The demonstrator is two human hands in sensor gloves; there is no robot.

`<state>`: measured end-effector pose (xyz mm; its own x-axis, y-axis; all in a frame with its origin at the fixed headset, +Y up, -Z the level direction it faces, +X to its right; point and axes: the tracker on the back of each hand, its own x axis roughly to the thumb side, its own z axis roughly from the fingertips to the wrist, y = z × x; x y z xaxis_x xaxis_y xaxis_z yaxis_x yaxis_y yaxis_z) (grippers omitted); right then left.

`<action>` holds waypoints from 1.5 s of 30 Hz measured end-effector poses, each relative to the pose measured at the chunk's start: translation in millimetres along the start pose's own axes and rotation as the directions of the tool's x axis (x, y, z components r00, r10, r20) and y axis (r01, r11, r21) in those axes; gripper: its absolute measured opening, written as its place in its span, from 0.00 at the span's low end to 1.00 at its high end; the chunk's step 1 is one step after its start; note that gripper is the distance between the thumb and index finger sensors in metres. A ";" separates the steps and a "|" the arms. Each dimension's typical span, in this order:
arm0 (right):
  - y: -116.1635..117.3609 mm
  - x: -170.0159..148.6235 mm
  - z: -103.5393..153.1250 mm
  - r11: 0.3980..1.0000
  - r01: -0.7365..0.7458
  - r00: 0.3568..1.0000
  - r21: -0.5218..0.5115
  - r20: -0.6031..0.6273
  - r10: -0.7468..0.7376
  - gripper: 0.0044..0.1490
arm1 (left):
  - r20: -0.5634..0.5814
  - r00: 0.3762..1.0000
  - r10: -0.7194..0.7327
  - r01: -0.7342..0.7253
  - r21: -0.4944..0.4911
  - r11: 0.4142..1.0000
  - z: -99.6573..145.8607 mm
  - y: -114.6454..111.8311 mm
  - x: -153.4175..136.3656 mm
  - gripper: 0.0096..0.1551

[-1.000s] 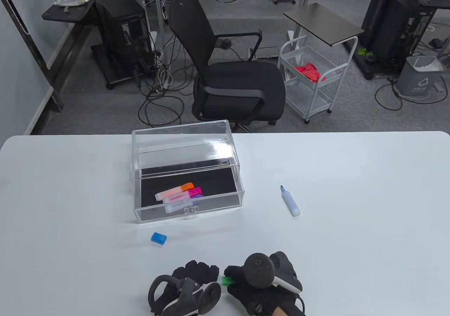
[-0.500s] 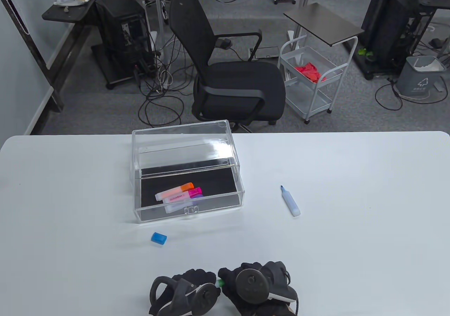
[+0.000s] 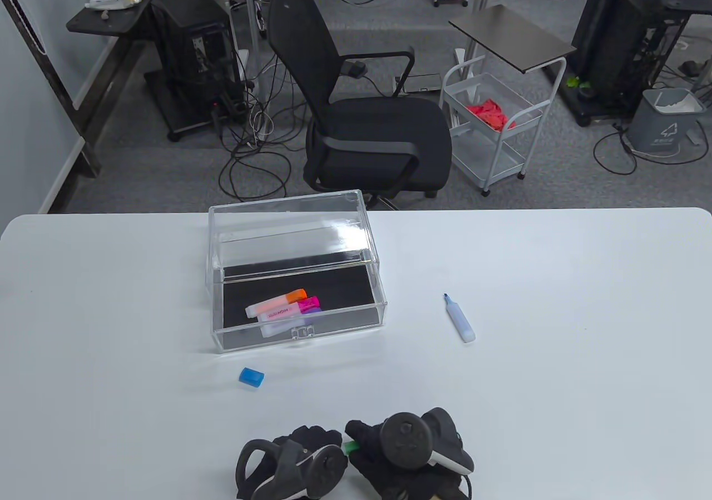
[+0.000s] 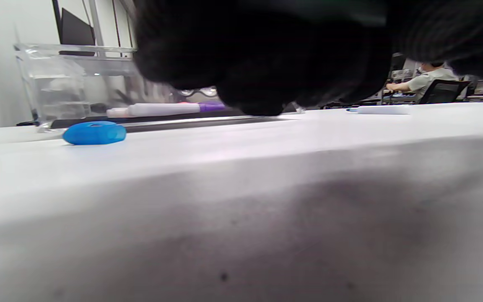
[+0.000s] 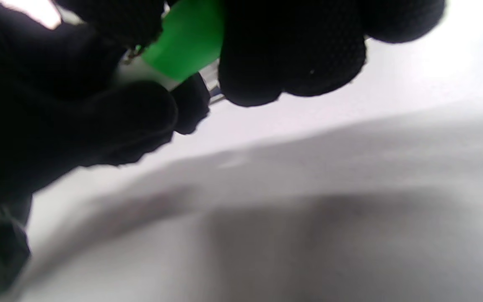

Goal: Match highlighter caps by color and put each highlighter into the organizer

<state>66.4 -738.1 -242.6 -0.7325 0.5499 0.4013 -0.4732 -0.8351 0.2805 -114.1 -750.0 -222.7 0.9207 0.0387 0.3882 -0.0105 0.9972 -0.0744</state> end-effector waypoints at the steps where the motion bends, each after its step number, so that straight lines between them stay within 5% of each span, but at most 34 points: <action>1: -3.5 -2.8 0.8 1.000 0.009 1.000 -0.024 -0.017 -0.009 0.39 | -0.014 0.999 0.045 -0.045 -0.006 0.999 -2.4 1.8 -3.0 0.32; 12: -15.1 -28.5 5.6 0.998 -0.025 0.986 -0.051 -0.168 0.016 0.43 | -0.116 0.993 0.002 0.001 0.025 1.000 -35.8 44.1 -44.2 0.34; 22: -17.6 -36.2 7.6 0.999 -0.005 0.977 -0.050 -0.212 -0.006 0.43 | -0.262 0.956 -0.131 0.145 0.035 0.989 -90.9 90.5 -92.7 0.37; 33: -21.4 -45.5 9.5 0.998 0.015 0.966 -0.063 -0.258 -0.030 0.44 | -0.406 0.907 -0.112 0.094 -0.064 0.993 -151.6 84.5 -130.0 0.40; 45: -20.1 -47.6 6.9 0.999 -0.001 0.959 -0.047 -0.284 -0.012 0.44 | -0.362 0.932 0.010 -0.011 -0.002 1.000 -131.0 83.9 -139.0 0.48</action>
<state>114.2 -747.4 -261.3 -0.8356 0.5329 0.1333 -0.4947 -0.8356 0.2391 -191.9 -680.2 -403.2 0.9993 0.0224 0.0283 -0.0201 0.9966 -0.0803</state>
